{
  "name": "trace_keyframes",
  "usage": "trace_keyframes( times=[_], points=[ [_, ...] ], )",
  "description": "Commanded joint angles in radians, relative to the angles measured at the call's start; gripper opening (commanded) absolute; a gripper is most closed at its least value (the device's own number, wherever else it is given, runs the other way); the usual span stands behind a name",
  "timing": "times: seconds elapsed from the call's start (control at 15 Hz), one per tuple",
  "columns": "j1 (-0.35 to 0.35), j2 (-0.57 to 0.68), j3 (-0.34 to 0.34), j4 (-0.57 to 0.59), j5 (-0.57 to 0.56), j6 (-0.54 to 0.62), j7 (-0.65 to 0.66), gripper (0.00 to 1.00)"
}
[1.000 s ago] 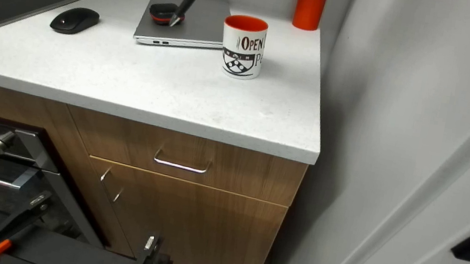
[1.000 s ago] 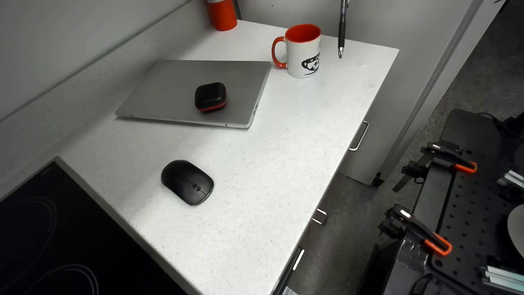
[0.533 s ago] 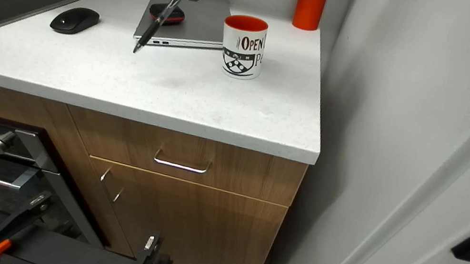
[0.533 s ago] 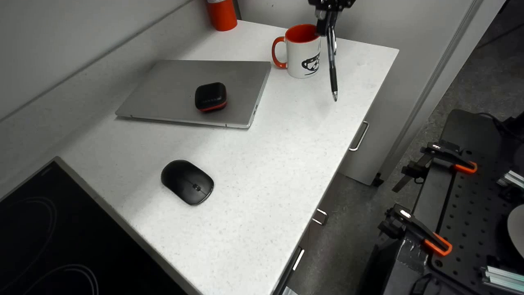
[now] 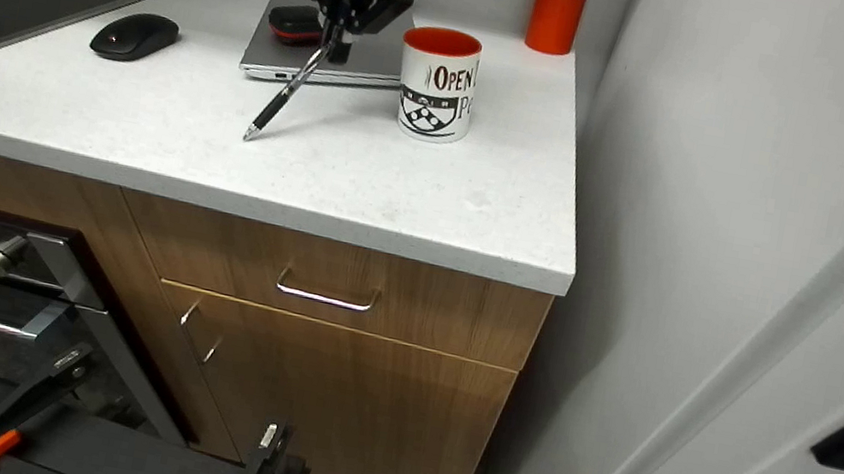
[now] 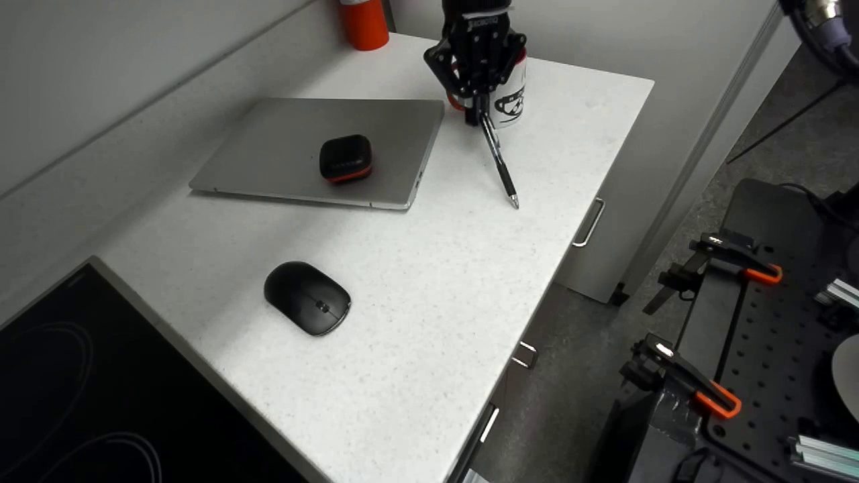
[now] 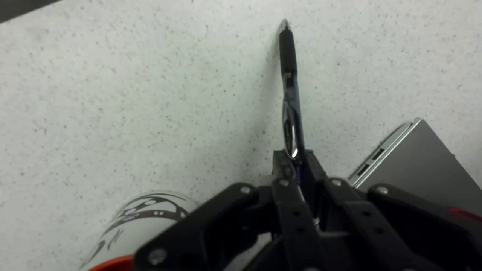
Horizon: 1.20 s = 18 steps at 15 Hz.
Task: Take the pen out of the mug and put it on the counter
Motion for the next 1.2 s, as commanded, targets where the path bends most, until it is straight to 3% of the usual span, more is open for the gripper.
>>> trace_keyframes(
  times=[0.0,0.13,0.2,0.4,0.8,0.87,1.13],
  points=[
    [0.013,0.131,-0.002,0.130,-0.054,0.009,0.038,0.00],
    [0.015,0.166,-0.005,0.167,-0.068,0.010,0.044,0.00],
    [0.016,0.179,-0.006,0.181,-0.073,0.010,0.045,0.25],
    [0.018,0.188,-0.005,0.201,-0.084,0.007,0.044,0.42],
    [0.021,0.161,0.007,0.195,-0.077,-0.017,0.014,0.94],
    [0.019,0.155,0.013,0.193,-0.071,-0.029,-0.001,1.00],
    [0.031,0.116,0.022,0.163,-0.086,-0.003,-0.006,1.00]
  ],
)
